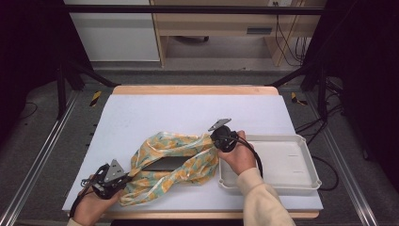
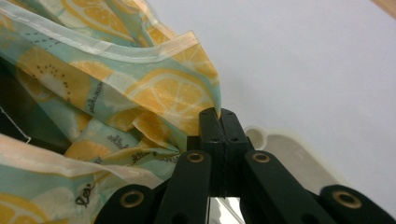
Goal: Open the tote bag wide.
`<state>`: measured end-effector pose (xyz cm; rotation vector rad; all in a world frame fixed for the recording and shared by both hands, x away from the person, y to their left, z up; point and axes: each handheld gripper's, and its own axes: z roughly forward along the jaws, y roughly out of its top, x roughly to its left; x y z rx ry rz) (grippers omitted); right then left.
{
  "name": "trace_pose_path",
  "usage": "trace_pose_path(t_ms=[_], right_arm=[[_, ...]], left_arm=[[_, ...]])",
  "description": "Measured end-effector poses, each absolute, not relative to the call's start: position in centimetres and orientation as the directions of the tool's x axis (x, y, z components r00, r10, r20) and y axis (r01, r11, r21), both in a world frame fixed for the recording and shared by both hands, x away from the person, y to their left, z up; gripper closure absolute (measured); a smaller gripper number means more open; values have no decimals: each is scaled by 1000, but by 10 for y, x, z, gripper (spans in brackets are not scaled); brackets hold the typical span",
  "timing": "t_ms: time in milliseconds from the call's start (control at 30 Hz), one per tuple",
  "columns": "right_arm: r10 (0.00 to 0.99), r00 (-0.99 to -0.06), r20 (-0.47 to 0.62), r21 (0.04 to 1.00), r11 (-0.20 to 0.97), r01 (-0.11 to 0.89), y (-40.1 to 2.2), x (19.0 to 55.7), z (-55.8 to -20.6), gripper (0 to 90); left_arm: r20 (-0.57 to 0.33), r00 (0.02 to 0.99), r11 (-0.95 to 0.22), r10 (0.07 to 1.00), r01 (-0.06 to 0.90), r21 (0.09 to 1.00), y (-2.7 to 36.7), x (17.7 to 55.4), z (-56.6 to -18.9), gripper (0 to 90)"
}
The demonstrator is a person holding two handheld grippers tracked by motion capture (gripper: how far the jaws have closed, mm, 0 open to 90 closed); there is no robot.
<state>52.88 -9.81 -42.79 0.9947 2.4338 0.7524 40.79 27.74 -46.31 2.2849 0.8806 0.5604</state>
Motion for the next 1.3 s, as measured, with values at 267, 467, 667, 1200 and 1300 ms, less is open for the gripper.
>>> trace_pose_path(t_ms=[267, 467, 667, 1200, 1300], right_arm=[[732, -665, -146, 703, 550, 451, -105, 520, -420, 686], [735, -667, -125, 780, 488, 391, -112, 498, -401, 435], [699, -704, -125, 812, 480, 332, -109, 470, -391, 391], [596, -798, -86, 796, 523, 305, -84, 424, -412, 407], [585, -807, -81, 794, 528, 303, -83, 421, -414, 402]], left_arm=[[149, 680, -555, 718, 430, 712, 279, 408, -463, 749], [138, 658, -513, 740, 420, 748, 279, 406, -460, 459], [99, 670, -464, 736, 391, 795, 278, 402, -452, 291], [152, 666, -455, 731, 310, 835, 258, 437, -412, 305], [150, 678, -469, 719, 315, 825, 253, 450, -412, 337]])
